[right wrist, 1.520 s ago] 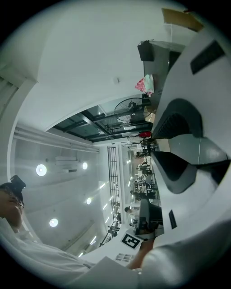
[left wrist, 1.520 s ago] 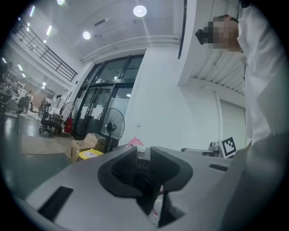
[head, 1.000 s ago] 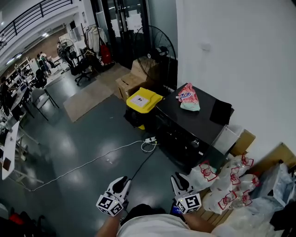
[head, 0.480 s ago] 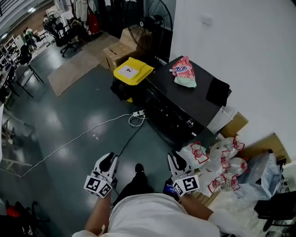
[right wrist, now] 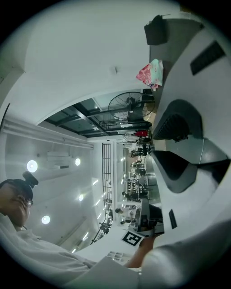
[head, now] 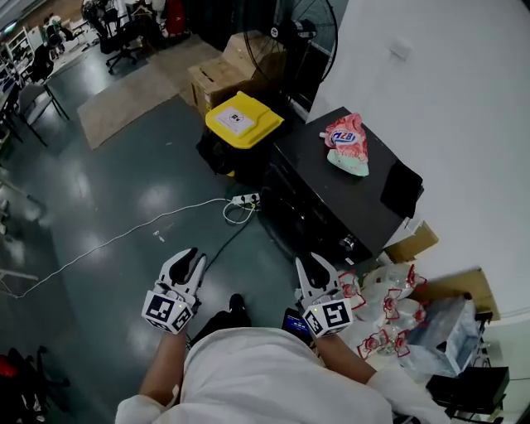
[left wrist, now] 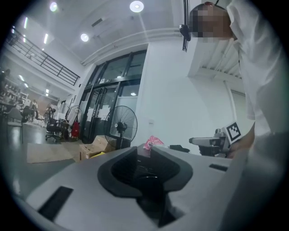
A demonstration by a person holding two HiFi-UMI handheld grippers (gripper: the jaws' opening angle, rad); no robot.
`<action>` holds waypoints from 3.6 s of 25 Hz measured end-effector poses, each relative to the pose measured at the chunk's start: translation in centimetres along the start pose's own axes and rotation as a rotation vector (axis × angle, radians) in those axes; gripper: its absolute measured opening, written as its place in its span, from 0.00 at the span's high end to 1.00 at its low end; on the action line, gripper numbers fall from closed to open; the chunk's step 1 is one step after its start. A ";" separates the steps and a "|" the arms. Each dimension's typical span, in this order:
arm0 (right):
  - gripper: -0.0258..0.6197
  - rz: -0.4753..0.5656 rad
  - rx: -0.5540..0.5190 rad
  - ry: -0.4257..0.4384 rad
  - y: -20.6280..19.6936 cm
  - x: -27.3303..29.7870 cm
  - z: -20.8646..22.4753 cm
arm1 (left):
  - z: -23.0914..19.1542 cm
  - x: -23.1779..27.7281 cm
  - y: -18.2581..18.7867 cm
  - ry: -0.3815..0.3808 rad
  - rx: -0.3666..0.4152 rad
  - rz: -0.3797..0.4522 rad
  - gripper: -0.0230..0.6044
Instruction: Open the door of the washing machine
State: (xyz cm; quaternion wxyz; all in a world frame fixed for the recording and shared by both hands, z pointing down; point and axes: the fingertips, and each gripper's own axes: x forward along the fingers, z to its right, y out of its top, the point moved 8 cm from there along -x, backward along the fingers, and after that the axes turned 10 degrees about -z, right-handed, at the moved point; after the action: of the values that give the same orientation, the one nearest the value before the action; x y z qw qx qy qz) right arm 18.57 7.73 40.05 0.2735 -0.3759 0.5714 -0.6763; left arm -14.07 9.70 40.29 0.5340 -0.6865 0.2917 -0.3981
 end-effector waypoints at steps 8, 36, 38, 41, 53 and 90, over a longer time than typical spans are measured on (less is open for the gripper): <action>0.81 0.019 -0.011 -0.068 2.5 8.0 2.4 | -7.3 5.6 1.3 -0.026 0.006 -0.024 0.81; 0.82 0.002 0.067 -0.165 2.9 29.2 21.3 | -16.4 38.3 4.1 -0.392 0.097 -0.185 0.78; 0.82 0.004 0.071 -0.181 2.7 29.4 21.9 | -16.4 40.1 3.7 -0.424 0.104 -0.196 0.77; 0.82 0.004 0.090 -0.220 3.5 29.2 21.5 | -16.9 41.4 4.2 -0.483 0.141 -0.217 0.76; 0.82 -0.056 0.195 -0.677 2.1 24.4 18.0 | -16.5 48.1 -0.2 -0.978 0.344 -0.395 0.74; 0.83 -0.142 0.487 -1.268 -17.4 21.3 6.9 | -12.8 55.9 -29.0 -1.386 0.768 -0.688 0.75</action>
State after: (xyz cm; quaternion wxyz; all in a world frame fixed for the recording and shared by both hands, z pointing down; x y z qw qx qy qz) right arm 13.18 -9.81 61.67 0.5871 -0.6637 0.1064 -0.4510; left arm 2.94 -35.34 82.88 0.6363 -0.5967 -0.4786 -0.1000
